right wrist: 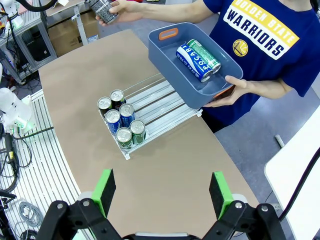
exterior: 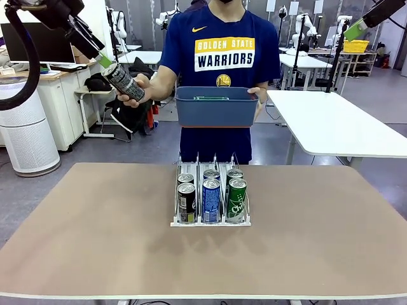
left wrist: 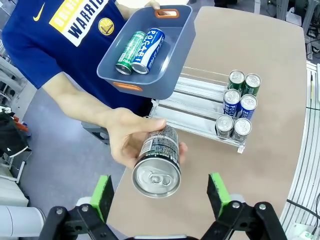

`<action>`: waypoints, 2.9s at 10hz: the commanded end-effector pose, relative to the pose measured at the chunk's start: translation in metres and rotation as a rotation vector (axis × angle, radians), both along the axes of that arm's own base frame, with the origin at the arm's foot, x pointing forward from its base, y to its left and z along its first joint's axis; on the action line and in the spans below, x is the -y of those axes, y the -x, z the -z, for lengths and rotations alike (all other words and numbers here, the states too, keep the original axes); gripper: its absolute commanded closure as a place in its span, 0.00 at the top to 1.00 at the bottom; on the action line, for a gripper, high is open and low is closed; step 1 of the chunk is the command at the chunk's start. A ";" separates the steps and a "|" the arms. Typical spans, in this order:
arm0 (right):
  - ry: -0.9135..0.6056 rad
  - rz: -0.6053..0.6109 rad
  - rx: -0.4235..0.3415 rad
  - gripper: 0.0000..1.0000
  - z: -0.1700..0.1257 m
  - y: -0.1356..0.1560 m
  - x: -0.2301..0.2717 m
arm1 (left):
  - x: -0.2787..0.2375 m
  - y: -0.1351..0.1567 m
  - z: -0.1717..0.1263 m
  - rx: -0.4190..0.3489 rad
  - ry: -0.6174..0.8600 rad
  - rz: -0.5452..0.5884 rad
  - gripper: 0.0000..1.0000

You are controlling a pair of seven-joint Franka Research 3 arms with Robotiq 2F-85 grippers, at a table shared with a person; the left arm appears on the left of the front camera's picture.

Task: Fill the beverage cans into the dispenser.
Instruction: Pick up the Pepsi coke handed by the human.

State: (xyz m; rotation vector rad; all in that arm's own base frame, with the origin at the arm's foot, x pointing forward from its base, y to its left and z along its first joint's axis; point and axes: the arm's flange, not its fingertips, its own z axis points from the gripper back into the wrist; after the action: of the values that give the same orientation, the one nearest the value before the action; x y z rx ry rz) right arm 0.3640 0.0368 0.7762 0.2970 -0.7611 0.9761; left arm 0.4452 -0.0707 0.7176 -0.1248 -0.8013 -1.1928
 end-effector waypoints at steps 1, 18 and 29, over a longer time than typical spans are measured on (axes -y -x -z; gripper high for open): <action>0.000 0.001 0.000 1.00 0.000 0.000 0.000 | 0.000 -0.001 0.001 0.001 0.001 -0.002 1.00; 0.000 0.001 0.000 1.00 0.000 0.000 0.000 | -0.008 -0.048 0.046 0.019 0.015 0.070 1.00; 0.000 0.001 0.000 1.00 0.000 0.000 0.000 | 0.003 -0.056 0.041 0.009 -0.004 0.072 1.00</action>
State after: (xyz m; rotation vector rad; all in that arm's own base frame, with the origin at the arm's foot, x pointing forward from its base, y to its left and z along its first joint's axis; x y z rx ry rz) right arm 0.3640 0.0368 0.7762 0.2970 -0.7611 0.9761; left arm 0.5022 -0.0770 0.6761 -0.1454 -0.8043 -1.2654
